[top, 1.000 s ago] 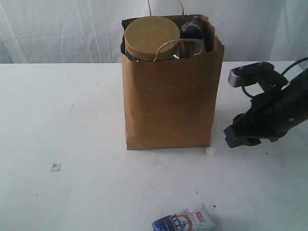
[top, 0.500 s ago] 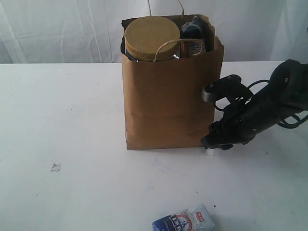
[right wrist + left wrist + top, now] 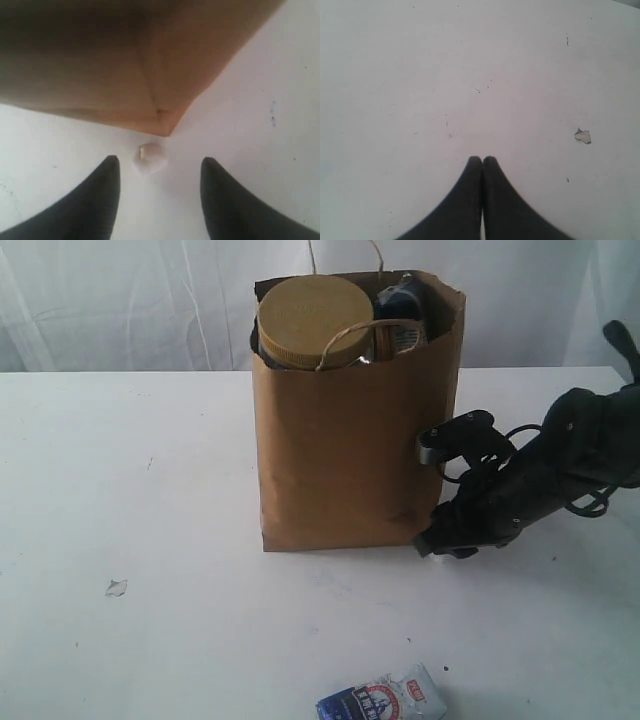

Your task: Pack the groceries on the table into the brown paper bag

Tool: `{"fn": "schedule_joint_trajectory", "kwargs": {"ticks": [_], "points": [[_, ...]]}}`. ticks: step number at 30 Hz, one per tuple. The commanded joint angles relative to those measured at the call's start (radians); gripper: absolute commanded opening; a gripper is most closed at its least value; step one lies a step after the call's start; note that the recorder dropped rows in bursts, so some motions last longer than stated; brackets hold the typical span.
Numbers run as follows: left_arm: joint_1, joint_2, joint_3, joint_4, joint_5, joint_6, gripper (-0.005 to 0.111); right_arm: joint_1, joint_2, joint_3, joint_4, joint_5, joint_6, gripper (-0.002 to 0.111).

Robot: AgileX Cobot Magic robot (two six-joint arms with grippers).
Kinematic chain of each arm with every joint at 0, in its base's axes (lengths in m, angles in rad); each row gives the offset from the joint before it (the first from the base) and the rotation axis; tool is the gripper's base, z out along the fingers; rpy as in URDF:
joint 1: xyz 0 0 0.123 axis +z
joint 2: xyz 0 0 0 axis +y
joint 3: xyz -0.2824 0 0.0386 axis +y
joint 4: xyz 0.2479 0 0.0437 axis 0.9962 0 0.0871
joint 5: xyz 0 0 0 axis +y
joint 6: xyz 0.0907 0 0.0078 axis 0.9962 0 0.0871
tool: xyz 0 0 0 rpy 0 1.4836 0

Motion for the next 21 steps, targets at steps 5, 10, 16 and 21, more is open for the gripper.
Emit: {"fn": "schedule_joint_trajectory", "kwargs": {"ticks": [5,10,16,21], "points": [[-0.004,-0.004,0.003,-0.006,0.022,0.002,0.000,0.001,0.029,-0.003,0.034,-0.027,-0.007,0.047],[-0.004,-0.004,0.003,-0.006,0.022,0.002,0.000,0.001,0.058,-0.003,0.036,-0.053,-0.007,0.047],[-0.004,-0.004,0.003,-0.006,0.022,0.002,0.000,0.001,0.069,-0.003,0.054,-0.057,-0.007,0.044],[-0.004,-0.004,0.003,-0.006,0.022,0.002,0.000,0.001,0.069,-0.003,0.054,-0.060,-0.007,0.030]]}}
